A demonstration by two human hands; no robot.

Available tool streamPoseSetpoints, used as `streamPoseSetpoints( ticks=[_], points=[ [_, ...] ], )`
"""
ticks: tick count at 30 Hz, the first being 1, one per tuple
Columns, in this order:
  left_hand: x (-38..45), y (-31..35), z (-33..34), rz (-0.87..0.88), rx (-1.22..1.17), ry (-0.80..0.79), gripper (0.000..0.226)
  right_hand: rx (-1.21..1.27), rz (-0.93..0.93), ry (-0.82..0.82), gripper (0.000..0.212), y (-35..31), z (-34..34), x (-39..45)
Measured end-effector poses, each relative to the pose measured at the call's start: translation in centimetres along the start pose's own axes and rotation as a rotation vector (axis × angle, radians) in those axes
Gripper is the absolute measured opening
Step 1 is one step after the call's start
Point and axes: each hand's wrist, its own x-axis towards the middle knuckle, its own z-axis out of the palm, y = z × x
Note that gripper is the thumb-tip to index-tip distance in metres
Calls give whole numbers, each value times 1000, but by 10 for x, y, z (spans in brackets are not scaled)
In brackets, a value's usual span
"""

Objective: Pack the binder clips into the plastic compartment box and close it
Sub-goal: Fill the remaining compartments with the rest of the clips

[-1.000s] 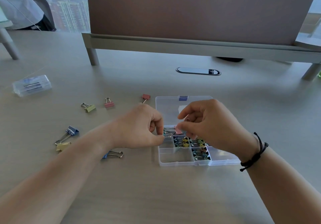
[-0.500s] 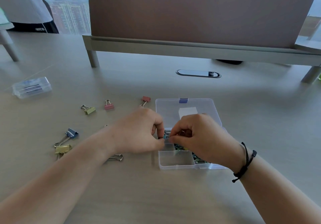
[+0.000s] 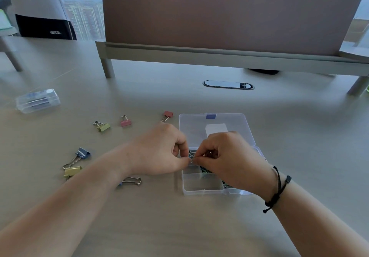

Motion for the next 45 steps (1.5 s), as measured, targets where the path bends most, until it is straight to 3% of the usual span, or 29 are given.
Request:
streamPoseSetpoints(
  ticks=[25,35,39,45],
  points=[
    [1,5,2,-148,-74,-12,14,-77,36,-41,15,-4,-1,-2],
    [0,7,7,-90,18,29,24,-59,13,-42,16,-2,1,-2],
    [0,9,8,-46,64,41,8,-54,9,-43,17,0,2,-1],
    [1,10,6,-21,126,13,7,-34,14,-55,16,1,2,0]
  ],
)
